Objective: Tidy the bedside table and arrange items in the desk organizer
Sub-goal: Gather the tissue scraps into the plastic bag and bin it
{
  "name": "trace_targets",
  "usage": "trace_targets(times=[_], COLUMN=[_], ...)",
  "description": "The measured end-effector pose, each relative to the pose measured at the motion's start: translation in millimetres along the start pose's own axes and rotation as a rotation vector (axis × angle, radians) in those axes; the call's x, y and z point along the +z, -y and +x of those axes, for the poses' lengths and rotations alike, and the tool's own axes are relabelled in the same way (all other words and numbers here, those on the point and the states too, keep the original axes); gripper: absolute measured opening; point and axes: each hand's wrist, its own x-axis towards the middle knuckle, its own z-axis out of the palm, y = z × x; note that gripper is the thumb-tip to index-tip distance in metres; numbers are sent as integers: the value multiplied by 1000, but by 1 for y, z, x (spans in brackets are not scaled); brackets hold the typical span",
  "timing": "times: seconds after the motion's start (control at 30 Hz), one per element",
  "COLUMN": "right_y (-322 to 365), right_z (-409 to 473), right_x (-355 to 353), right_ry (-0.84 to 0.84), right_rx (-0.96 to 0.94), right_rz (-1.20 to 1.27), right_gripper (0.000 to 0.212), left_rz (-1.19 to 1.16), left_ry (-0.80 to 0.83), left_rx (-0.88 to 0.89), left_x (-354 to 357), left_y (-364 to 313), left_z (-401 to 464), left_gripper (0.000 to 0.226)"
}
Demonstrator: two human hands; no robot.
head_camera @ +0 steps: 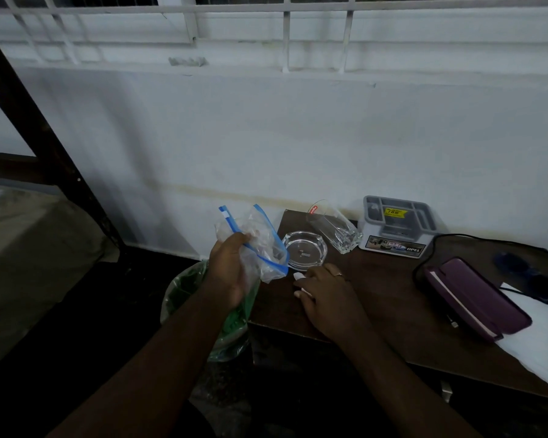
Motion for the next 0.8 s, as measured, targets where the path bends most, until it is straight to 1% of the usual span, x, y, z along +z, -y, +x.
trace_targets(times=[0.07, 0.17, 0.23, 0.33, 0.37, 0.4, 0.47, 0.5, 0.53, 0.6, 0.7, 0.8], right_y=[-1, -1, 0, 3, 7, 11, 25, 33, 43, 58, 64, 54], right_z=[0, -1, -1, 1, 2, 3, 11, 19, 28, 48, 65, 56], right_x=[0, 3, 3, 0, -2, -5, -10, -11, -11, -11, -6, -1], right_ry=[11, 29, 30, 56, 58, 38, -67, -119, -143, -123, -64, -55], right_rx=[12, 14, 17, -28, -43, -42, -33, -34, -26, 15, 52, 60], right_rz=[34, 60, 74, 60, 89, 168, 384, 468, 530, 611, 569, 550], right_gripper=[25, 25, 25, 25, 23, 21, 17, 15, 14, 13, 13, 14], left_rz=[5, -7, -23, 14, 31, 44, 67, 63, 35, -42, 6, 9], left_ry=[7, 13, 21, 4, -13, -30, -60, -76, -95, -134, -178, -145], left_rx=[-10, -23, -33, -55, -68, -88, -120, -125, -130, -140, -168, -190], left_x=[-4, -10, -15, -23, -26, -29, -37, -42, -48, -61, -85, -94], left_y=[-1, -1, -1, -2, -3, -4, -10, -14, -20, -29, -35, -28], left_z=[0, 1, 2, 1, 2, 2, 5, 6, 8, 10, 12, 11], left_gripper=[31, 39, 38, 38, 39, 42, 47, 44, 37, 22, 22, 25])
